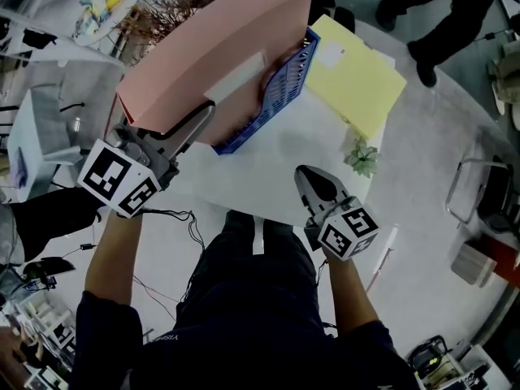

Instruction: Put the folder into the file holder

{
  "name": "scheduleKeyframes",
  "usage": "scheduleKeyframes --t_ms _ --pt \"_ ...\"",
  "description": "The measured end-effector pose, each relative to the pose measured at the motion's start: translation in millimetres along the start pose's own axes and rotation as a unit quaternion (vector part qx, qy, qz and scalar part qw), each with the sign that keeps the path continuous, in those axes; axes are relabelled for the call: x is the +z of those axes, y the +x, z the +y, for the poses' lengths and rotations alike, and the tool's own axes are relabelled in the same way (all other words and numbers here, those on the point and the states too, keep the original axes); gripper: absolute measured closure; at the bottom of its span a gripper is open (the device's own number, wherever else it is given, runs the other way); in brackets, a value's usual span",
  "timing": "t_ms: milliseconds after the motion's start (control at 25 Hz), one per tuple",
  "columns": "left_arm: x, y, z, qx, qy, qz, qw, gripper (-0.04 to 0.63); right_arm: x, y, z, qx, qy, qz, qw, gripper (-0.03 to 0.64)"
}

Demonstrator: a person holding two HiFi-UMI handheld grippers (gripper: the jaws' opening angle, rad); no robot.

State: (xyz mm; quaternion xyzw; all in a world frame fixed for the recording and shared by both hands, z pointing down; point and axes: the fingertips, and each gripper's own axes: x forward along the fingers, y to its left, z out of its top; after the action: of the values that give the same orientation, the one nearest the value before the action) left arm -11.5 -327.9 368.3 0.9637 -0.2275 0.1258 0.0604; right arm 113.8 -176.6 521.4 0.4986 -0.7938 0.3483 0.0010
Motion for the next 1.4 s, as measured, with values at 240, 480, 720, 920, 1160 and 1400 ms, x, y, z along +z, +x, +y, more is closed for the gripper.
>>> scheduleKeyframes --t_ms 240,480,720,920,1160,1400 --pt "-14 4 2 0.014 -0.004 0.005 0.9999 0.314 -4 2 -3 0.002 0.002 0.004 1.000 0.612" --pt "-26 10 1 0.024 -0.012 0.008 0.9996 0.314 -9 3 -7 0.004 0.005 0.009 1.000 0.612" --pt "-38 17 -5 0.025 -0.015 0.012 0.9995 0.313 -9 5 -8 0.006 0.005 0.014 1.000 0.612" --pt "-45 20 -7 0.033 -0.013 0.017 0.9992 0.313 -6 6 -8 0.005 0.006 0.014 1.000 0.612" --pt "-57 24 -13 0.041 -0.007 0.023 0.9989 0.311 -3 7 -10 0.006 0.006 0.014 1.000 0.612" --pt "-63 27 -18 0.052 -0.008 0.021 0.9984 0.307 -1 6 -11 0.008 0.004 0.013 1.000 0.612"
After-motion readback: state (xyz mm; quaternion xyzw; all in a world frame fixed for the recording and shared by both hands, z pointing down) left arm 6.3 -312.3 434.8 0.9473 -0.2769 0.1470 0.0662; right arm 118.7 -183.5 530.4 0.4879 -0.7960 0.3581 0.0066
